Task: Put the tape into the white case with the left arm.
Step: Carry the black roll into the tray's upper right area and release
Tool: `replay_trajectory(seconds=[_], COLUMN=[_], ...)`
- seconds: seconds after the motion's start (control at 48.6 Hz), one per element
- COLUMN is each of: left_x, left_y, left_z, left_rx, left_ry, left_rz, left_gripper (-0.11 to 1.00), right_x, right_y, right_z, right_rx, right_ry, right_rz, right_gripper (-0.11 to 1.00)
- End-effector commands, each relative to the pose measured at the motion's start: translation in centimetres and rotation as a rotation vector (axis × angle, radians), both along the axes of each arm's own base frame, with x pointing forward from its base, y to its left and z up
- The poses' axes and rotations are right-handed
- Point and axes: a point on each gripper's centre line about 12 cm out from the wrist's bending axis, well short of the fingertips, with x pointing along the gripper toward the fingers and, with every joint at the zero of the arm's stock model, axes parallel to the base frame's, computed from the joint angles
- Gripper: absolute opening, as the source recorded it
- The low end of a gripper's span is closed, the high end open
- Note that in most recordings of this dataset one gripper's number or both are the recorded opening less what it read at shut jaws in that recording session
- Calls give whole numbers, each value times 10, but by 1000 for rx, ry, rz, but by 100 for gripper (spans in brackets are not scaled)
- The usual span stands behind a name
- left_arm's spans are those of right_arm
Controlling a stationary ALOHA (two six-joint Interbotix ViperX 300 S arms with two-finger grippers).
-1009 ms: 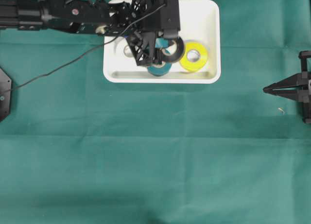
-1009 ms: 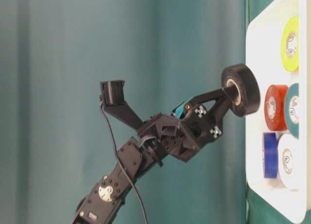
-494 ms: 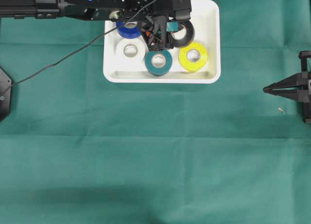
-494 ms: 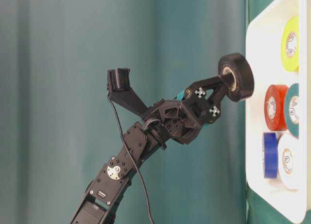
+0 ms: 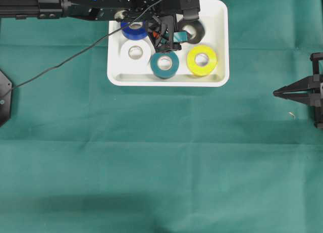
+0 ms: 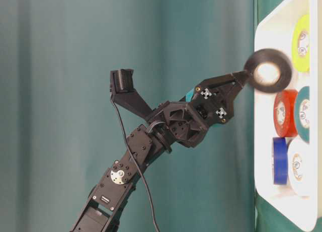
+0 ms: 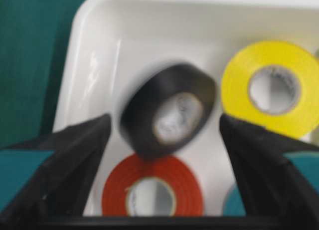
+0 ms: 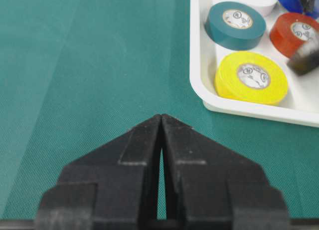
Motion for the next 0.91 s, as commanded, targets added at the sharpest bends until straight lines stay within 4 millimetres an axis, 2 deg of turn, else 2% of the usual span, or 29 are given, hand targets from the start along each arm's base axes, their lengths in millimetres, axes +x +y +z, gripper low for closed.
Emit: replay_trajectory(seconds=[0.0, 0.268, 0.515, 0.659, 0.886], left_x=[2, -2, -16, -32, -59], left_y=[2, 1, -6, -19, -58], left_z=[22, 23, 31, 33, 34], left_rx=[15, 15, 11, 5, -18], left_ry=[-51, -50, -53, -44, -34], left_rz=[5, 5, 6, -9, -61], left_gripper=[97, 96, 95, 95, 95], right_x=[2, 2, 2, 2, 2], right_y=[0, 0, 0, 0, 0], right_z=[4, 4, 5, 4, 4], right_rx=[0, 1, 1, 0, 1], right_ry=[-12, -14, -15, -14, -14], right_rz=[0, -2, 0, 0, 0], right_gripper=[-9, -9, -9, -9, -9])
